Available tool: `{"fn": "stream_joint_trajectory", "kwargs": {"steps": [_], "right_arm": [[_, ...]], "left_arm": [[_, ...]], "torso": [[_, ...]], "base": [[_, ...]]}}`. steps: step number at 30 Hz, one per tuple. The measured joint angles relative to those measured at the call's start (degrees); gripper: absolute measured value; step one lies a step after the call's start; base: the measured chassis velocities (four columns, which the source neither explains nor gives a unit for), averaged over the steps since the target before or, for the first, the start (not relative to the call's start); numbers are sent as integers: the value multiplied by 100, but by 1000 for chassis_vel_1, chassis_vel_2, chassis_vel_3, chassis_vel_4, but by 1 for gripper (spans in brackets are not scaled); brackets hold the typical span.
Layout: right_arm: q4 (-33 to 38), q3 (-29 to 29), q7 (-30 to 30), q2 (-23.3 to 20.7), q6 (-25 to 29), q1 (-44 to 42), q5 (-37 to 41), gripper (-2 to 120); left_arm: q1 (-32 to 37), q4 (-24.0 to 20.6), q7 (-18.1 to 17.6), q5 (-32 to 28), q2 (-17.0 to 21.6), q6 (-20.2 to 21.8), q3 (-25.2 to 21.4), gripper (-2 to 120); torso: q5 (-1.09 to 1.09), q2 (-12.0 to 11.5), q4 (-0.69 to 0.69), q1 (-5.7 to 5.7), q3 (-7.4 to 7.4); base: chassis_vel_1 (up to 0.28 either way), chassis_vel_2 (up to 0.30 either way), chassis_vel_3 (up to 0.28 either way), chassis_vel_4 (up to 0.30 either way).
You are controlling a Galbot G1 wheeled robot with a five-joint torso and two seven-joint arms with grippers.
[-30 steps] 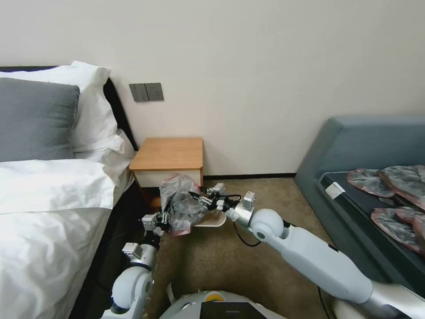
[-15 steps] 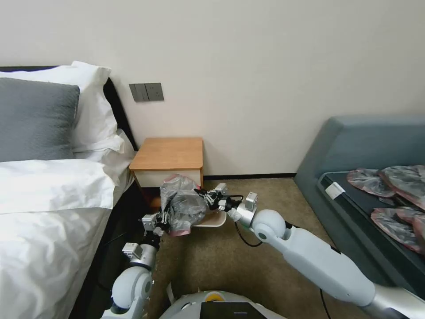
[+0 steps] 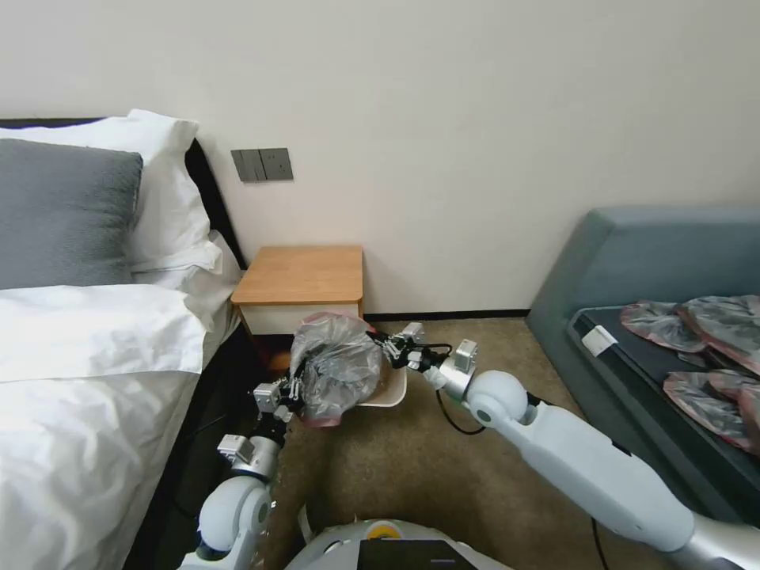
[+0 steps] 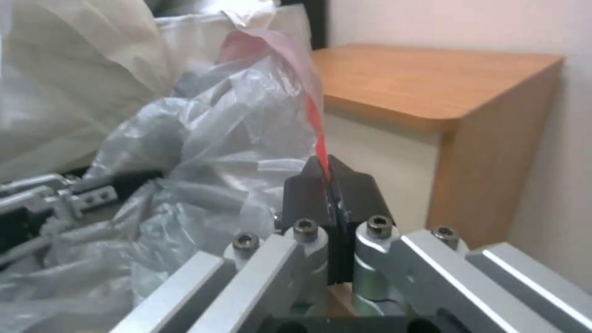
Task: Pick up the garbage bag from the table and place it over the trash can.
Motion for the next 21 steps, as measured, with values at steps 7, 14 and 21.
{"fn": "stream_joint_trajectory", "kwargs": {"steps": [7,14,21], "right_arm": [[16,266,-70,-169,27,-201,-3,0],[61,606,-150,-362,88,-511,-31,0],[61,1013,-292,-478,170,-937,-164,0]], "left_arm": [[-3,-2,18,-27,25,-22,-2,9],[-11,-3,21,-54,63,-32,-2,9],[-23,-3,22,-79,74,-36,45,9]], "torso": [[0,0,1,0,0],[0,0,1,0,0],[0,0,0,0,0]], "base": [[0,0,0,0],[0,0,0,0],[0,0,0,0]]}}
